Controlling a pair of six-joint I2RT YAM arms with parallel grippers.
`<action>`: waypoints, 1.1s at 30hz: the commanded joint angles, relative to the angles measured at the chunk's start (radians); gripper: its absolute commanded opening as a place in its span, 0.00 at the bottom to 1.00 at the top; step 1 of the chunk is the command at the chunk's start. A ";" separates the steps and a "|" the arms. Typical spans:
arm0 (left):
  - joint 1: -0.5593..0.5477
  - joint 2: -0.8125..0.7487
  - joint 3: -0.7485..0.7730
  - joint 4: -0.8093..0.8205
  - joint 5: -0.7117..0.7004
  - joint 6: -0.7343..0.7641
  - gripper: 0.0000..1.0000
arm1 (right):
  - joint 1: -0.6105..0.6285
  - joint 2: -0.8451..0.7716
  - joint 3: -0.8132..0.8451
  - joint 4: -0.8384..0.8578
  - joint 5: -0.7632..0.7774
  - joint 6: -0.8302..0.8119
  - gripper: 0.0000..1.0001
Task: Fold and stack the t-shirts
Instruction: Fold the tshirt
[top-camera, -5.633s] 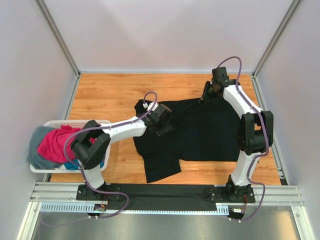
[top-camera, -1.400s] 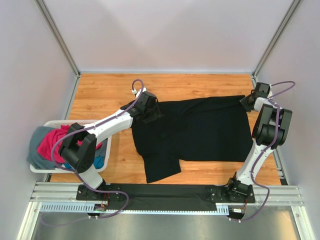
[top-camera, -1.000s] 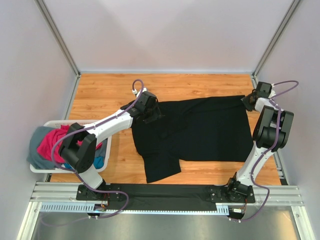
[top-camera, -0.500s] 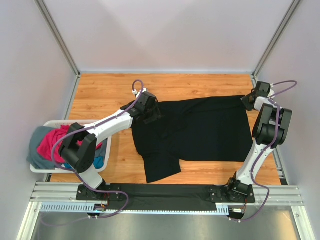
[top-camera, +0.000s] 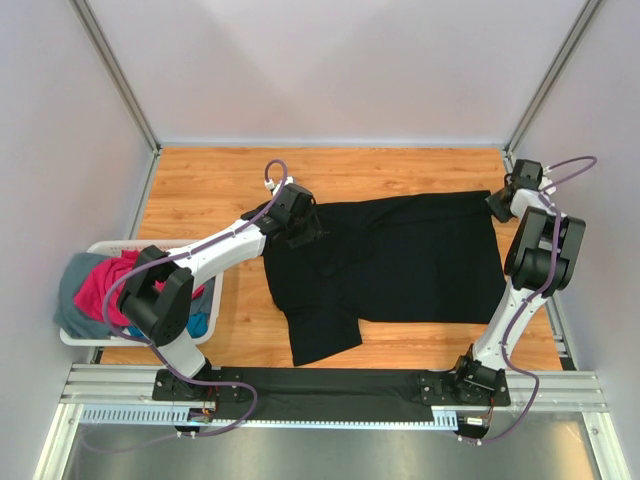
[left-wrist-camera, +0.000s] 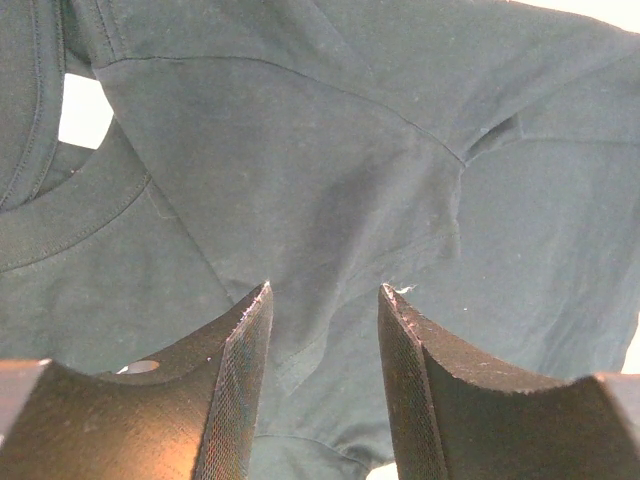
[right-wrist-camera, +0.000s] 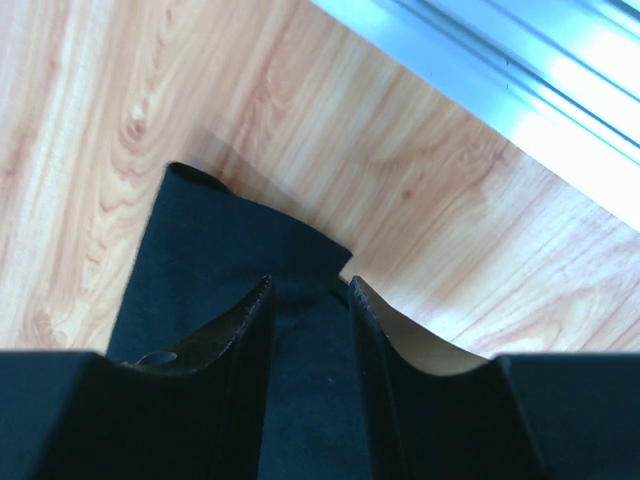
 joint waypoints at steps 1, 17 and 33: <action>0.006 0.003 0.000 0.003 0.004 0.006 0.54 | -0.003 0.031 0.065 -0.011 0.046 -0.027 0.38; 0.012 0.009 0.001 0.003 0.007 0.002 0.53 | -0.004 0.062 0.099 -0.109 0.124 -0.061 0.40; 0.012 0.012 -0.004 0.003 0.008 -0.001 0.53 | -0.003 0.040 0.130 -0.200 0.135 -0.097 0.39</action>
